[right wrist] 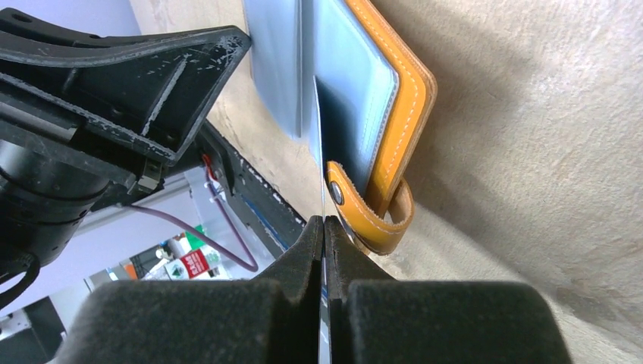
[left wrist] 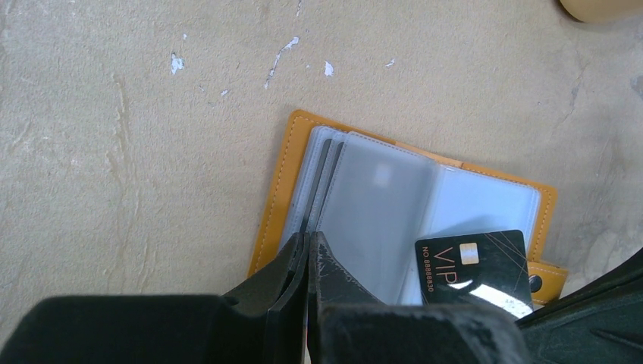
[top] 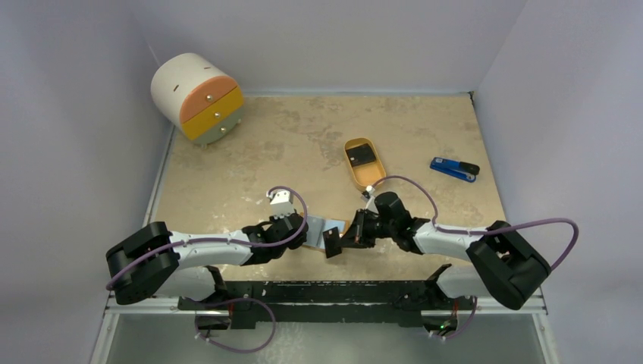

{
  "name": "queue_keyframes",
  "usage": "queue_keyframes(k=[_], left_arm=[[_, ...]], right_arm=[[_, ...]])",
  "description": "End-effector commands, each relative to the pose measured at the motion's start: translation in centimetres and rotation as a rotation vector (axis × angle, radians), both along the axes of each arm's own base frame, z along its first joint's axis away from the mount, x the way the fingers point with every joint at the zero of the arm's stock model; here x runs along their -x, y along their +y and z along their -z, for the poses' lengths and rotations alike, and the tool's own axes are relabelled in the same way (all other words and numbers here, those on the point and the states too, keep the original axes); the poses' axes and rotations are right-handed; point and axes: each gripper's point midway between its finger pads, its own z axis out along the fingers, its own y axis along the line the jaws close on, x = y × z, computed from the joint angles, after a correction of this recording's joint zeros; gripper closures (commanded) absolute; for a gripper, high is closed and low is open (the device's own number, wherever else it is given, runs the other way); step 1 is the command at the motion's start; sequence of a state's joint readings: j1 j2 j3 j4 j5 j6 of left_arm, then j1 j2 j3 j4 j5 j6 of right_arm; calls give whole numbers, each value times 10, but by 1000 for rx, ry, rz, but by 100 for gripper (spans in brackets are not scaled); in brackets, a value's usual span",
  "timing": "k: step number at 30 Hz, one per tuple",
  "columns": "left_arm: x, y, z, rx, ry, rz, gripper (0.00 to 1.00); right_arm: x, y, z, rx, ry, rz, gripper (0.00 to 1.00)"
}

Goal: Put the credit cards into the card holder
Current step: Insert the credit card into the card holder.

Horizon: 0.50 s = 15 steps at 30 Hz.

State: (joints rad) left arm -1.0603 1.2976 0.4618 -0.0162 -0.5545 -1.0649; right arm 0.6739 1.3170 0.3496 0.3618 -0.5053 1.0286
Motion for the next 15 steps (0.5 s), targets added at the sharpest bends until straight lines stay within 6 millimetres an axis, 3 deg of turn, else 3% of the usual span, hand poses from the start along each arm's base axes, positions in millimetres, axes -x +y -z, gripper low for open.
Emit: queue_keyframes(k=[1,15], left_arm=[[11,19,17,-78,54,-4,100],[11,18,17,-76,55,-3,100]], right_arm=[[-12,13,-22,-54,-72,-25,100],[-14,16,-26,-67,-88,-31,100]])
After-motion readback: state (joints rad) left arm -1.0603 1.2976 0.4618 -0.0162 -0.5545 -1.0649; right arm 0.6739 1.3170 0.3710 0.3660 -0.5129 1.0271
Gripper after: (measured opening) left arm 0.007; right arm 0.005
